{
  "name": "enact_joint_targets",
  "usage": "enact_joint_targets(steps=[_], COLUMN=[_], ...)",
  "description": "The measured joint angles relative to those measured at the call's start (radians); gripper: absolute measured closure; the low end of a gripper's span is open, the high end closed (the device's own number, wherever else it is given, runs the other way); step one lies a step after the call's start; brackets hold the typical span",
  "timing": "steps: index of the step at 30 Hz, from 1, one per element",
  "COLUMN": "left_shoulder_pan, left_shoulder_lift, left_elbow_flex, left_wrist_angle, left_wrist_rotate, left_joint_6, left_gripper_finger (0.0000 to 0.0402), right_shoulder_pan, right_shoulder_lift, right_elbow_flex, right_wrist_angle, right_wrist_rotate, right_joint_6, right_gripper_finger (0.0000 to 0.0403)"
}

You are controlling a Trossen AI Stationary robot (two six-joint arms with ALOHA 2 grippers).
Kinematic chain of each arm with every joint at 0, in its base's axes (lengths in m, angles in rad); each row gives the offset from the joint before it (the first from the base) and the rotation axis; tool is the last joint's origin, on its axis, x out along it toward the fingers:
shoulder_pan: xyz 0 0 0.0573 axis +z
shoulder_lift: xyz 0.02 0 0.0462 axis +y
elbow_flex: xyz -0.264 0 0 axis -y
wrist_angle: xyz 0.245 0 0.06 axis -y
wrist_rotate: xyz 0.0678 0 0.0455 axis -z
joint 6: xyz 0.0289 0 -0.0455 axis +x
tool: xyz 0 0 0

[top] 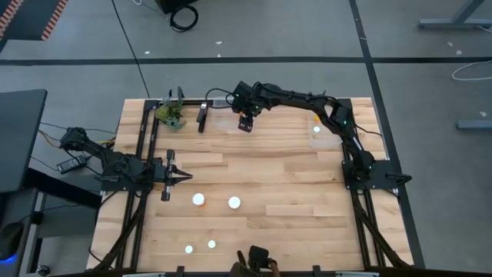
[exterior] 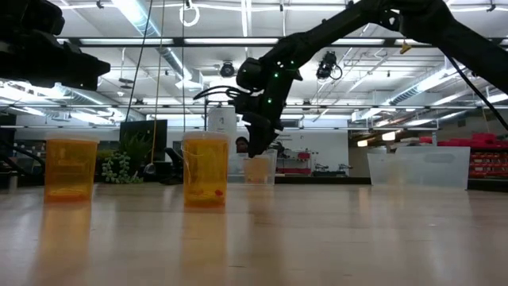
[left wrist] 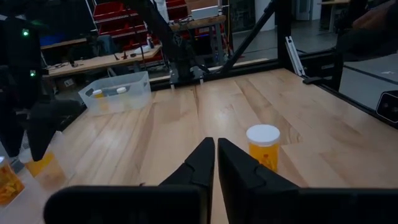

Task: Pick and place medicine bottles into bin by pill shape (circle, oval)
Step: Put the right big orange pill bottle into the left transparent bin

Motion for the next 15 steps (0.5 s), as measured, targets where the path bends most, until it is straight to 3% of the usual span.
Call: enact_joint_targets(steps=[7, 15], left_shoulder_pan=[0.0, 0.0], left_shoulder_lift=[0.0, 0.0], left_elbow_flex=[0.0, 0.0], left_wrist_angle=[0.0, 0.0], left_wrist_rotate=[0.0, 0.0], left_joint_6=[0.0, 0.0], left_gripper_finger=[0.0367, 0.0376], right_shoulder_pan=[0.053, 0.191], right_shoulder_lift=[-0.004, -0.004], right_elbow_flex=[0.045, 0.045], right_wrist_angle=[0.004, 0.0], right_wrist_rotate=[0.004, -0.016], right_joint_6=[-0.004, -0.023], right_gripper_finger=[0.0157, 0.0157])
